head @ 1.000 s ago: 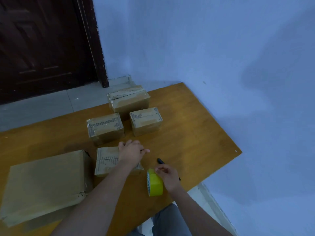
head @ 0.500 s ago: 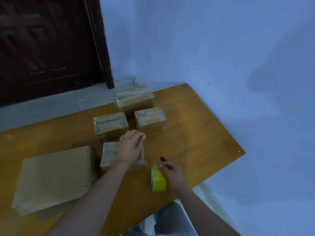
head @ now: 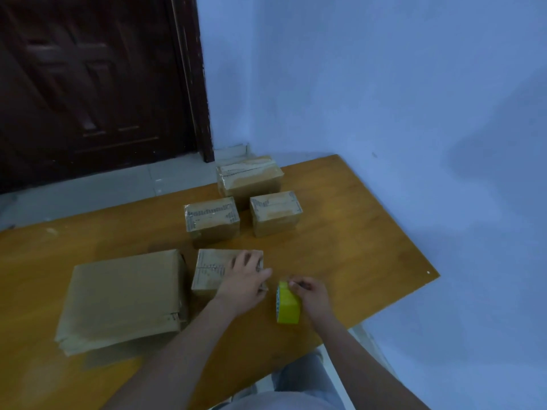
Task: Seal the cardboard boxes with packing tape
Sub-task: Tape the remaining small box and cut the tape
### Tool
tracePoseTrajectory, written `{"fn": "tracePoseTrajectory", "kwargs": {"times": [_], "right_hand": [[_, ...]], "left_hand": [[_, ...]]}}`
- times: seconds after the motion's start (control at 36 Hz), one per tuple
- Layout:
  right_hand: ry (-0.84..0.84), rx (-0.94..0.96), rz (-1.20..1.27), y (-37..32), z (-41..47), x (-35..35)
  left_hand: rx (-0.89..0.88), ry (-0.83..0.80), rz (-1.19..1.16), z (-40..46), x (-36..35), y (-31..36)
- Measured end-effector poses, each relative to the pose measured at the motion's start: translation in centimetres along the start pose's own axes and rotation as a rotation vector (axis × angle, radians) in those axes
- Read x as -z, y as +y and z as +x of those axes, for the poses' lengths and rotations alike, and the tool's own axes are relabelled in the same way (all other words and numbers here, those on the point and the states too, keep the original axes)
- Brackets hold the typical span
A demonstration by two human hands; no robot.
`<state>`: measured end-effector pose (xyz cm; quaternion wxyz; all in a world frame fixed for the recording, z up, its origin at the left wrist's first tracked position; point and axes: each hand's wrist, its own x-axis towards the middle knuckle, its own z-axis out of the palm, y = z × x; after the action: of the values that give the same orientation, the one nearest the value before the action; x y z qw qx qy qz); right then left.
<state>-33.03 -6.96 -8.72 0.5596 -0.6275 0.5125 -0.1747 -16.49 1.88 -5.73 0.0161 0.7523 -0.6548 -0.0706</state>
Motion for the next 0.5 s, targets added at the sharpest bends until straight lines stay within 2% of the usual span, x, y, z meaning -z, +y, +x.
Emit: {"fn": "tracePoseTrajectory", "kwargs": {"times": [0.19, 0.33, 0.42, 0.44, 0.5], "right_hand": [[0.039, -0.018, 0.033, -0.5, -1.1, 0.7], [0.029, -0.009, 0.044, -0.7, -1.1, 1.0], [-0.024, -0.038, 0.077, -1.6, -0.9, 1.1], [-0.048, -0.063, 0.091, -1.9, -0.7, 1.2], [-0.104, -0.098, 0.111, -2.4, -0.3, 1.4]], "left_hand": [[0.189, 0.205, -0.13, 0.9, -2.1, 1.4], [0.208, 0.225, -0.238, 1.1, -2.4, 1.6], [0.274, 0.26, -0.586, 1.4, -1.4, 1.0], [0.317, 0.303, -0.717, 1.4, -0.8, 0.7], [0.409, 0.42, -0.822, 1.2, 0.4, -0.2]]}}
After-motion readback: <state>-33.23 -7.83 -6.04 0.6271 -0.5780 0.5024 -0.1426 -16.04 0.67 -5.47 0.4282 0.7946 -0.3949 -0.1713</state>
